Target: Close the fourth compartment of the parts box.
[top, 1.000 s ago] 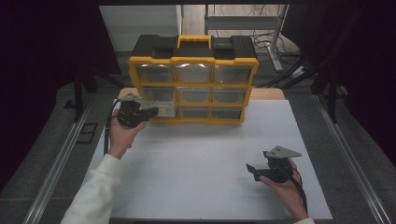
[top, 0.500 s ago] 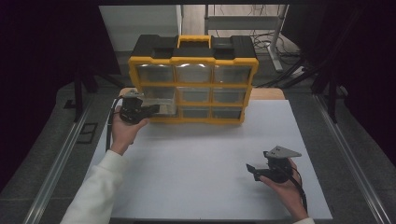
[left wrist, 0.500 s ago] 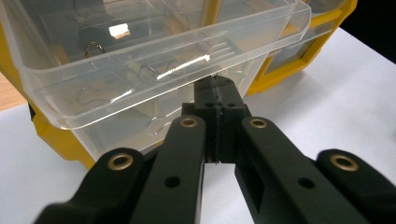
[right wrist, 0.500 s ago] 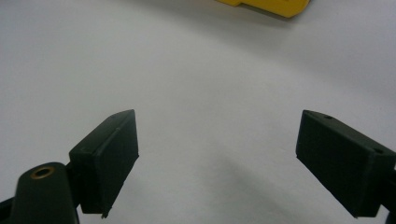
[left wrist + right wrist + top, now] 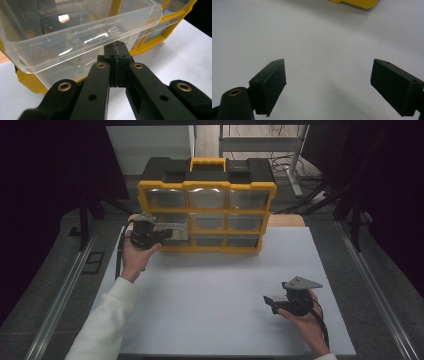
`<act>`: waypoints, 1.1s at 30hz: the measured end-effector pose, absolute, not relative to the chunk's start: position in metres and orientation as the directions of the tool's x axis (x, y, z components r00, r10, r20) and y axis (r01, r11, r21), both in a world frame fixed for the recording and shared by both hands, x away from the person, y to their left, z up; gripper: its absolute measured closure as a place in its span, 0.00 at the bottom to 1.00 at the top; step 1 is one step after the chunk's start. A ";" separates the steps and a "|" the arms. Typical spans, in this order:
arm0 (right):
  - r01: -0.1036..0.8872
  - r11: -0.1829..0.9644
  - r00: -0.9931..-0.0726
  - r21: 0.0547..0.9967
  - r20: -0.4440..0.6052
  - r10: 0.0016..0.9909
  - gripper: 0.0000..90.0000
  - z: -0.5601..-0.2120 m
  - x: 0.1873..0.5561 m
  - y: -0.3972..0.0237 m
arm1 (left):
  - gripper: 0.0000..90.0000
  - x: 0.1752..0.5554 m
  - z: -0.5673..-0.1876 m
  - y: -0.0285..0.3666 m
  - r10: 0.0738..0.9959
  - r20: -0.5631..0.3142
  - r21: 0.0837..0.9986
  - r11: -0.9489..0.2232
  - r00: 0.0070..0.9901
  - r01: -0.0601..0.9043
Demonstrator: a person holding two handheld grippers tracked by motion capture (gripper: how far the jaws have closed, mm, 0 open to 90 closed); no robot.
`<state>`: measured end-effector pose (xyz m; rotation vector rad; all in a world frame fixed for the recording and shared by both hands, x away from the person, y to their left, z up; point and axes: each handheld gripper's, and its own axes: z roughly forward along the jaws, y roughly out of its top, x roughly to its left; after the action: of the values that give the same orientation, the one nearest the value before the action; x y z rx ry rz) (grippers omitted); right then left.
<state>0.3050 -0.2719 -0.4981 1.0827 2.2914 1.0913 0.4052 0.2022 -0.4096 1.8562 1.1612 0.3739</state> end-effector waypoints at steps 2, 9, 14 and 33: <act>0.481 0.402 -0.631 0.779 -0.010 0.776 0.15 -0.498 0.305 -0.272 | 0.99 0.407 -0.409 0.202 0.836 -0.193 0.806 -0.164 0.514 0.569; 0.481 0.402 -0.631 0.779 -0.011 0.776 0.15 -0.498 0.305 -0.272 | 1.00 0.415 -0.409 0.201 0.845 -0.186 0.806 -0.161 0.502 0.570; 0.481 0.402 -0.630 0.779 -0.011 0.776 0.15 -0.498 0.305 -0.272 | 1.00 0.421 -0.409 0.200 0.850 -0.187 0.808 -0.152 0.492 0.570; 0.481 0.400 -0.630 0.780 -0.009 0.777 0.15 -0.498 0.307 -0.272 | 1.00 0.437 -0.412 0.202 0.859 -0.199 0.811 -0.126 0.472 0.571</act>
<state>0.3066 -0.2725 -0.4985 1.0845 2.2896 1.0934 0.4368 0.2020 -0.4116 1.8151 1.2082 0.3991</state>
